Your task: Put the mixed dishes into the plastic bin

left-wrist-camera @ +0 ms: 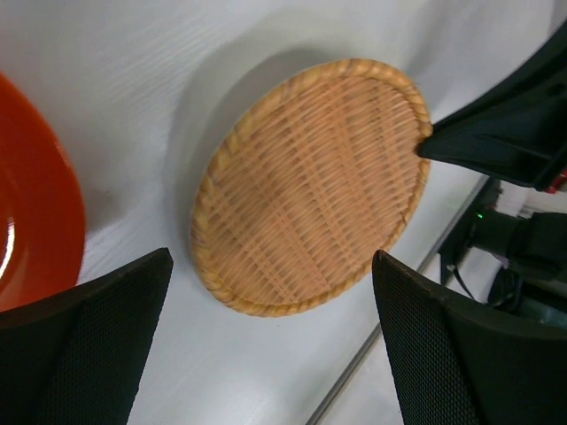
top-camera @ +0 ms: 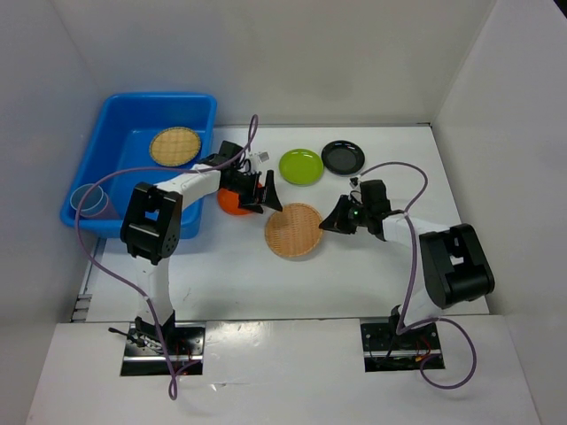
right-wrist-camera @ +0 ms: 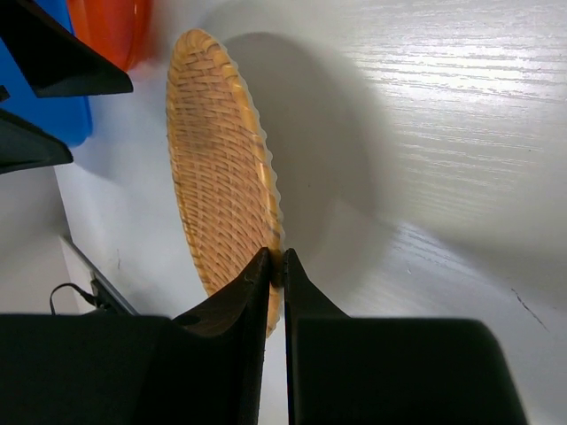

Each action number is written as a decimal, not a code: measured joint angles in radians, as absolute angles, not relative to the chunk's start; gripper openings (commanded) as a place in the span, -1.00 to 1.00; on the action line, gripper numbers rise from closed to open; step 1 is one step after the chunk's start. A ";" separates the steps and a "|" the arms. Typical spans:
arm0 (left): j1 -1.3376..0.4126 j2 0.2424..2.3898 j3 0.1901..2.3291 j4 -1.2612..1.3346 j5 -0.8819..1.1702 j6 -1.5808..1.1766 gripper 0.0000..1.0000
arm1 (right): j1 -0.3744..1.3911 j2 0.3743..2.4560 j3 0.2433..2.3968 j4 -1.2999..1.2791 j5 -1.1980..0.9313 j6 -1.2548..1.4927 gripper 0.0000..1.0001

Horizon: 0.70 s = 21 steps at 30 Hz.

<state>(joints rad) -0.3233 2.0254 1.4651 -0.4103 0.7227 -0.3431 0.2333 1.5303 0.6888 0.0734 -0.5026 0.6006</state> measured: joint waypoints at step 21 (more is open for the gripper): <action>-0.329 1.996 1.257 -0.305 0.736 -0.375 0.57 | 0.279 1.672 0.721 0.103 -0.527 0.565 -0.87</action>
